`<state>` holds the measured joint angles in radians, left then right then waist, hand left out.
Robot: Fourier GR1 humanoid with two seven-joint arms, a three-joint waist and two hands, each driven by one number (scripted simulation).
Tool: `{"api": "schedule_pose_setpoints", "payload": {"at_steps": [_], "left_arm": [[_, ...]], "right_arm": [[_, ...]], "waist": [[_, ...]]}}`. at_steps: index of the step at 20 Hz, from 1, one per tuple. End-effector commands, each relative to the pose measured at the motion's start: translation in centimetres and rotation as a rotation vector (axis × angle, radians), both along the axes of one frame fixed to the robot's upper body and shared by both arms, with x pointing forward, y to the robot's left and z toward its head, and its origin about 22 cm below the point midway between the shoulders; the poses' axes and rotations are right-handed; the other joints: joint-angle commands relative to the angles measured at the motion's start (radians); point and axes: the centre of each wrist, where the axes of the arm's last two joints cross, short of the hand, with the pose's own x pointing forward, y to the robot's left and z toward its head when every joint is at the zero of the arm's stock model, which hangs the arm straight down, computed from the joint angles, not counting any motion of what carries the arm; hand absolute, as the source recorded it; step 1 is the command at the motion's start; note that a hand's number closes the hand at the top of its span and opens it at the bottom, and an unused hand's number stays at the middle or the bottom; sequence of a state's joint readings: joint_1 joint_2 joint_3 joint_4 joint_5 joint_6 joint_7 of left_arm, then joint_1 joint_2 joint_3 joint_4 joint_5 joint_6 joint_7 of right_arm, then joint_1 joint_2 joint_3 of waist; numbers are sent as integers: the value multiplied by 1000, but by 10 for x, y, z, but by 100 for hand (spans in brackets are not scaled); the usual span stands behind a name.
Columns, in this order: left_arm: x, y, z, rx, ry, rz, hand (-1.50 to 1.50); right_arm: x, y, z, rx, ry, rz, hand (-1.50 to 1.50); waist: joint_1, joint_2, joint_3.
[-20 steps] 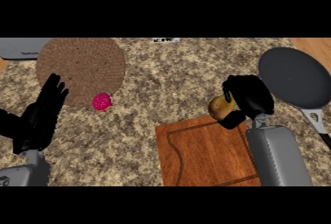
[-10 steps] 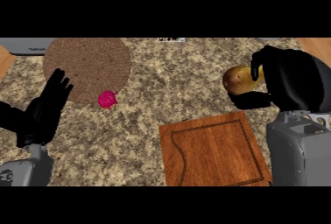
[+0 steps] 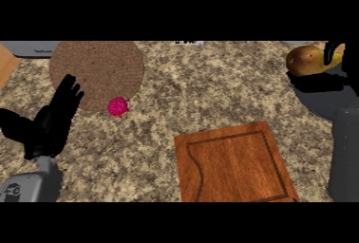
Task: Pick the pear from the cutting board and place it in the pan
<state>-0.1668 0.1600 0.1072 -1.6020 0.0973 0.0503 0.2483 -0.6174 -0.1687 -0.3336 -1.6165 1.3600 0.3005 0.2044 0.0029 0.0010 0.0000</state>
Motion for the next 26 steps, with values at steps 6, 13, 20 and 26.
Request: {"api": "schedule_pose_setpoints", "payload": {"at_steps": [6, 13, 20, 26], "left_arm": [[0, 5, -9, 15, -7, -11, 0], [3, 1, 9, 1, -21, -11, 0], [9, -15, 8, 4, -17, -46, 0], [11, -13, 17, -2, -24, -62, 0]], "right_arm": [[16, -120, -5, 94, -102, -90, 150], [27, -180, -48, 124, -55, -55, 150], [41, -186, -87, 154, -15, 23, 150], [18, -213, -113, 204, 92, -85, 150]], "waist": [[4, 3, 1], [23, 8, 2], [36, 15, 3], [56, 25, 6]]}}
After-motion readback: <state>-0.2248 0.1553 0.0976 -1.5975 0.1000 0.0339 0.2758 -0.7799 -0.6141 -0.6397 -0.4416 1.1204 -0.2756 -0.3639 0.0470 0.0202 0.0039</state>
